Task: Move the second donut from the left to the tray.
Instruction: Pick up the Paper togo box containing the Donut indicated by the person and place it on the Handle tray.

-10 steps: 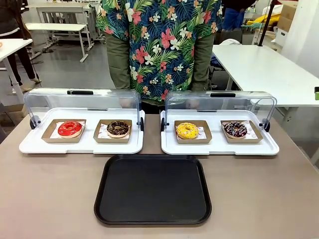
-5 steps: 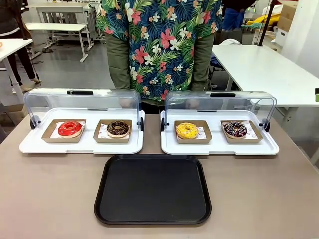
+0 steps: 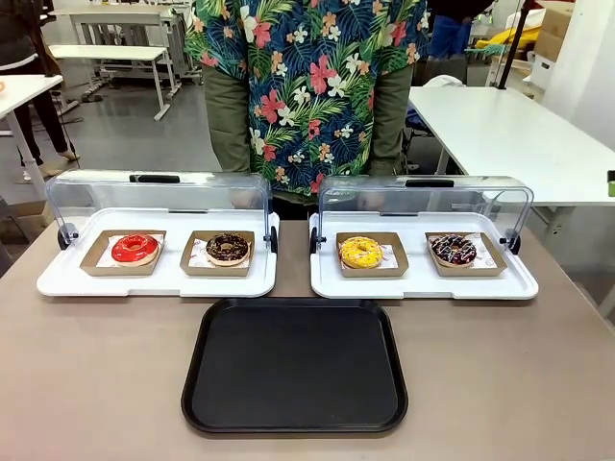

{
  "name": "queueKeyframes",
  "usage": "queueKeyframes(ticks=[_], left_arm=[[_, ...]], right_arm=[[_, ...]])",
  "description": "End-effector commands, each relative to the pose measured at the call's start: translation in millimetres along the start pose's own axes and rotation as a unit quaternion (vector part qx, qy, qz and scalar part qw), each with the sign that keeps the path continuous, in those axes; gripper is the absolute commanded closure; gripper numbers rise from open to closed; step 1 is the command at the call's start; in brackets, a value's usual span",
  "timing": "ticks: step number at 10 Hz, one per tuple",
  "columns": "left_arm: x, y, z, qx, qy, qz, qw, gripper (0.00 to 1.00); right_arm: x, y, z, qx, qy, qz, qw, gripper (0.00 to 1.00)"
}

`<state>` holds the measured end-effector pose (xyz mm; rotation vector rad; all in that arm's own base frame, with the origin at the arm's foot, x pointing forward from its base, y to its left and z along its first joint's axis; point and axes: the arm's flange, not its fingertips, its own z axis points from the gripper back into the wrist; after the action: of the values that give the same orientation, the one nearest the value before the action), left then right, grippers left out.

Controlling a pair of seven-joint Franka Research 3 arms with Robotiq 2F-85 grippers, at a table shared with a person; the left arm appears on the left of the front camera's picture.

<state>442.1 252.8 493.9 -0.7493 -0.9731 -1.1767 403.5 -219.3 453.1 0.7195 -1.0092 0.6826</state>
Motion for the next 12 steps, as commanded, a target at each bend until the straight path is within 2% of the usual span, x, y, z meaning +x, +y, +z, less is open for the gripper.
queueKeyframes(ticks=[1,2,12], left_arm=[[-7.9,7.6,14.0,-0.007,-0.032,-0.021,0.999,0.0],[0.0,0.0,0.0,0.0,0.0,0.0,1.0,0.0],[0.0,0.0,0.0,0.0,0.0,0.0,1.0,0.0]], right_arm=[[2.7,0.9,-0.2,0.001,-0.003,-0.002,1.0,0.0],[2.7,0.9,-0.2,0.001,-0.003,-0.002,1.0,0.0],[2.7,0.9,-0.2,0.001,-0.003,-0.002,1.0,0.0]])
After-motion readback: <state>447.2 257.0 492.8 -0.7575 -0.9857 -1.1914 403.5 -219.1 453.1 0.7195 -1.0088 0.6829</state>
